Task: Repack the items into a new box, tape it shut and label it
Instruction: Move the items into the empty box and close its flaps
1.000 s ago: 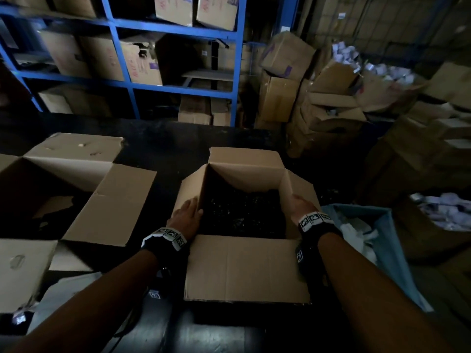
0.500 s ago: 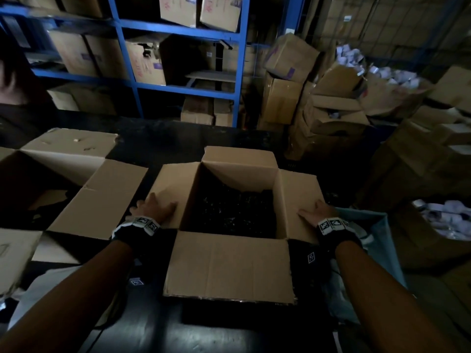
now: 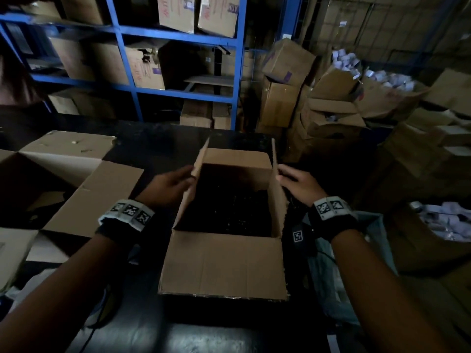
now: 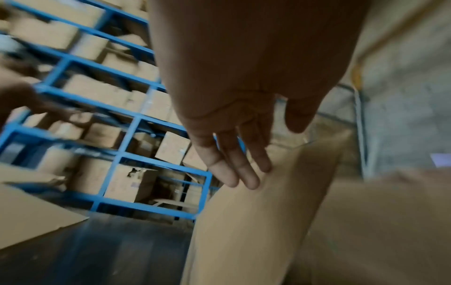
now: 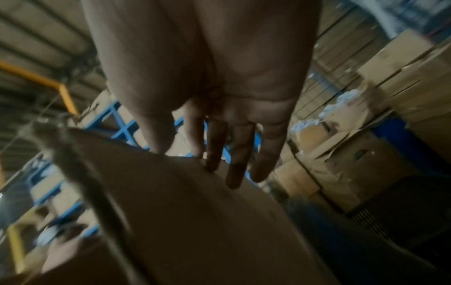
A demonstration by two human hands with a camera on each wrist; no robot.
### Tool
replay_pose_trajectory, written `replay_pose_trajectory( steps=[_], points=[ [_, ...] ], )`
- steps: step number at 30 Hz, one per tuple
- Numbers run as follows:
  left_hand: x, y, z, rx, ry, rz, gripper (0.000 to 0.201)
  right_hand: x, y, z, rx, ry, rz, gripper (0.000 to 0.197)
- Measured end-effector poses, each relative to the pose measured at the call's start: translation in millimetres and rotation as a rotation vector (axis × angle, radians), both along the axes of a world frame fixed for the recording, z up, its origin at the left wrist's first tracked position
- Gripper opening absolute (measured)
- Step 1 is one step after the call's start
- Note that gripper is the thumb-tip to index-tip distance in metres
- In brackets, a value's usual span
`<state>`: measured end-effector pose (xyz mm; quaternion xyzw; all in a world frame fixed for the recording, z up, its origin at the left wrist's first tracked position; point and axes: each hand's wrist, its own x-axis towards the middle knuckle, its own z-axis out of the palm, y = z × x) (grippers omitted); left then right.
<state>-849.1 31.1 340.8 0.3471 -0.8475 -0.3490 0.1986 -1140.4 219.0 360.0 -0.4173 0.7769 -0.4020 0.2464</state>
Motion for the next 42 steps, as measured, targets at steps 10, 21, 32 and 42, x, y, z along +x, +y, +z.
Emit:
replay_pose_trajectory(
  steps=[10, 21, 32, 42],
  points=[
    [26.3, -18.7, -105.4, -0.221, -0.304, -0.324, 0.037, 31.0, 3.9, -87.2, 0.36, 0.286, 0.303, 0.055],
    [74.7, -9.6, -116.2, -0.309, -0.227, -0.476, 0.046, 19.9, 41.9, -75.9, 0.508, 0.404, 0.464, 0.056],
    [33.6, 17.6, -94.0, -0.025, -0.053, 0.091, 0.031, 20.2, 37.8, -76.6, 0.319, 0.14, 0.13, 0.032],
    [-2.1, -14.3, -109.9, -0.285, -0.445, -0.094, 0.069, 18.4, 2.5, -88.7, 0.492, 0.425, 0.171, 0.077]
  ],
)
